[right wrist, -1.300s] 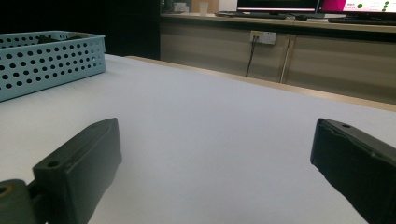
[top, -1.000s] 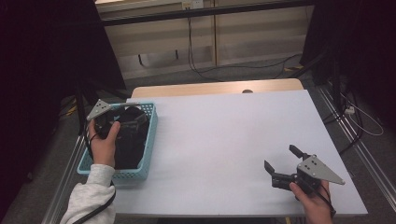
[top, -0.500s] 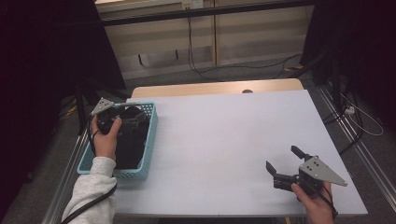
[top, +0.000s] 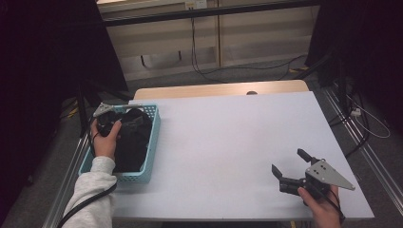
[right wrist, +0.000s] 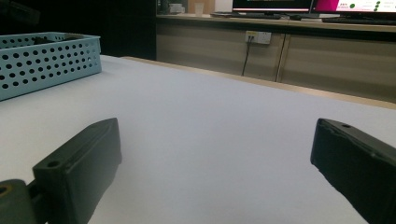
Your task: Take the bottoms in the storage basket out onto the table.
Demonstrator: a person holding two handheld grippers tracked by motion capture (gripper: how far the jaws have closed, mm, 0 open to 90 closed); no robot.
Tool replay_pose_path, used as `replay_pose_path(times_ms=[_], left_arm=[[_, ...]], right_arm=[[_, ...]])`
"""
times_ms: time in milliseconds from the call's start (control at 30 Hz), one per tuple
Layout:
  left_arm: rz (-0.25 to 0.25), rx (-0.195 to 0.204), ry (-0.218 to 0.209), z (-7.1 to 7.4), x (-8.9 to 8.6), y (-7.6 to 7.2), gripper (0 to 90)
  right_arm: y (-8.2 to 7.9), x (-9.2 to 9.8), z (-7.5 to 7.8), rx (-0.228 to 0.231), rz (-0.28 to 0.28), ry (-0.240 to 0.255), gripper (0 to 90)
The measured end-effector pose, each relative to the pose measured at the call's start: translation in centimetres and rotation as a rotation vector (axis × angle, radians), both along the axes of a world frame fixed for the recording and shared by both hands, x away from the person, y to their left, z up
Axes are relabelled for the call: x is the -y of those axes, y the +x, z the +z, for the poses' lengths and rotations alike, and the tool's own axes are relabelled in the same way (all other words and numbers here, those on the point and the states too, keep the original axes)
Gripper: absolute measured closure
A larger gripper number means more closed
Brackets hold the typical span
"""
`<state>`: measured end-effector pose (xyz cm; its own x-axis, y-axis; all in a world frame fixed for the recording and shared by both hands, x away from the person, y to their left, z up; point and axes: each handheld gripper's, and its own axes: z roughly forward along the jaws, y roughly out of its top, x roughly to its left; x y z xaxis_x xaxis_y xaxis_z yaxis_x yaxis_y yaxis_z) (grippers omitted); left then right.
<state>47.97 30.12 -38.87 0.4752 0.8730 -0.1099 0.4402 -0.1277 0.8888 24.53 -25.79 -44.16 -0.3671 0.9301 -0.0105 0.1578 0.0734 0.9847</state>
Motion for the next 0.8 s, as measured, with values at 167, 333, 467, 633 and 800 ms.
replay_pose_path(times_ms=[167,333,467,633,800], left_arm=[[0.026,-0.014,0.029,-0.6,-0.5,0.3,2.3],[0.031,-0.065,0.057,-1.6,-1.2,0.6,2.7],[0.046,-0.105,0.087,-2.2,-1.8,0.8,2.8],[0.051,-0.178,0.121,-3.1,-2.1,1.1,3.0],[0.055,-0.21,0.116,-3.7,-2.5,1.2,3.1]], right_arm=[[0.0,0.0,0.0,0.004,0.001,-0.001,0.9],[-0.1,-0.2,0.1,0.008,0.012,-0.004,0.9],[-0.1,-0.2,0.0,0.003,0.019,0.001,0.8],[-0.1,-0.1,0.0,0.001,0.017,-0.001,0.9],[-0.1,-0.2,0.0,-0.004,0.018,-0.004,0.9]])
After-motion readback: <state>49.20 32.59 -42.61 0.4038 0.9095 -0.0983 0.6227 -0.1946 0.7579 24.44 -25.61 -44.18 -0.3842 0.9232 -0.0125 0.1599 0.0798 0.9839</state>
